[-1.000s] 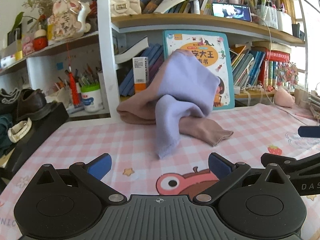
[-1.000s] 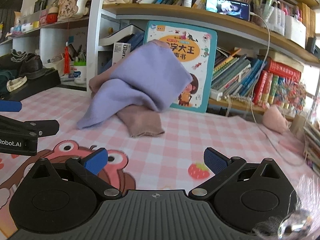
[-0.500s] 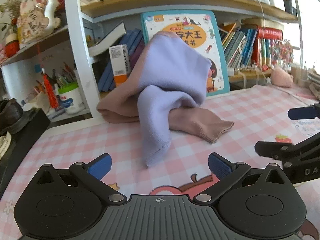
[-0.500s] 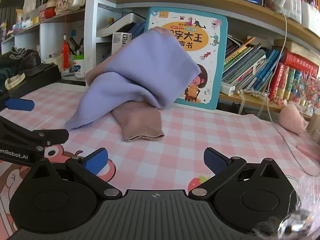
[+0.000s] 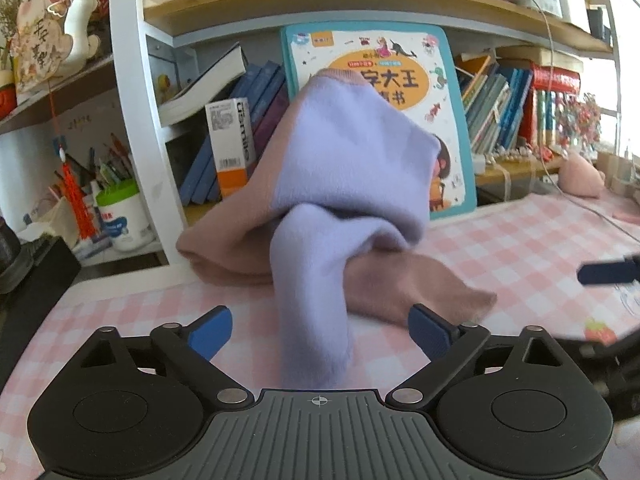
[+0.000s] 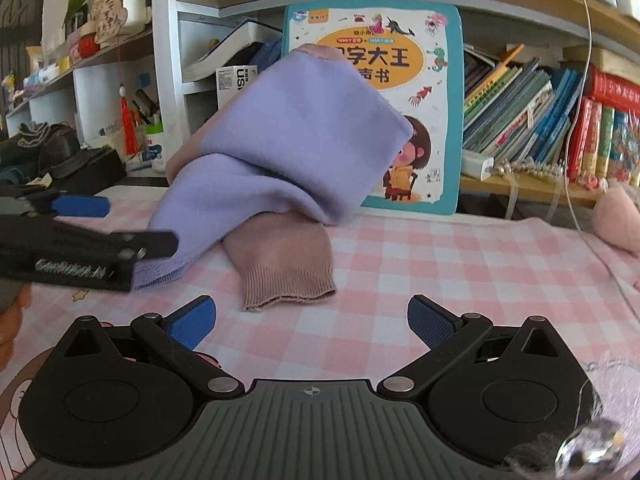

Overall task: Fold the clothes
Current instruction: 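Reach both tools toward the sweater and close the left tool on the lavender sleeve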

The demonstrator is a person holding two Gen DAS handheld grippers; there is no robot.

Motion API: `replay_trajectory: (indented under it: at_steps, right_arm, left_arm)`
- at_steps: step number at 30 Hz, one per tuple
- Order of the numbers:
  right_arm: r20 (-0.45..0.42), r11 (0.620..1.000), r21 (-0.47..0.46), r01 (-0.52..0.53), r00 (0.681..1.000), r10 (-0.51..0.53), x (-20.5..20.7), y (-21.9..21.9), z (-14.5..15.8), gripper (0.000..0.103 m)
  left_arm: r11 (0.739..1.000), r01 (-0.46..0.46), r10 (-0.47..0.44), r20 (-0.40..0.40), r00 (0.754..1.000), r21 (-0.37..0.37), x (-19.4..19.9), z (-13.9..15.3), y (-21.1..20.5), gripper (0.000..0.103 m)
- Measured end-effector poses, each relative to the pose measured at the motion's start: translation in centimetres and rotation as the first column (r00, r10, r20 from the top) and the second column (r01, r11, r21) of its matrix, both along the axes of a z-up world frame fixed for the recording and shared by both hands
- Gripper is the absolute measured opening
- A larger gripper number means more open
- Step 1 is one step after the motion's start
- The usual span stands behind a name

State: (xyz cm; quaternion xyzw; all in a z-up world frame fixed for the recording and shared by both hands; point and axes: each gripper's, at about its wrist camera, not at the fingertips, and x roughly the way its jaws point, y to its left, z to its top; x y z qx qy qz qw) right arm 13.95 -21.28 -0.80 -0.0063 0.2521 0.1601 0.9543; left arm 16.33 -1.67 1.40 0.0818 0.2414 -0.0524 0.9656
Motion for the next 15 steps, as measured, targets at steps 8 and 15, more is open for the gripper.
replay_trajectory:
  at_steps: [8, 15]
  right_arm:
    - [0.015, 0.999, -0.034, -0.005, 1.0, 0.005, -0.5, 0.2, -0.4, 0.103]
    - [-0.005, 0.998, -0.055, -0.023, 1.0, 0.023, -0.3, 0.3, -0.9, 0.103]
  left_arm:
    - [0.998, -0.056, 0.056, -0.028, 0.998, -0.019, 2.8, -1.3, 0.6, 0.078]
    - [0.991, -0.087, 0.079, -0.082, 0.993, -0.098, 4.5, -2.4, 1.6, 0.035]
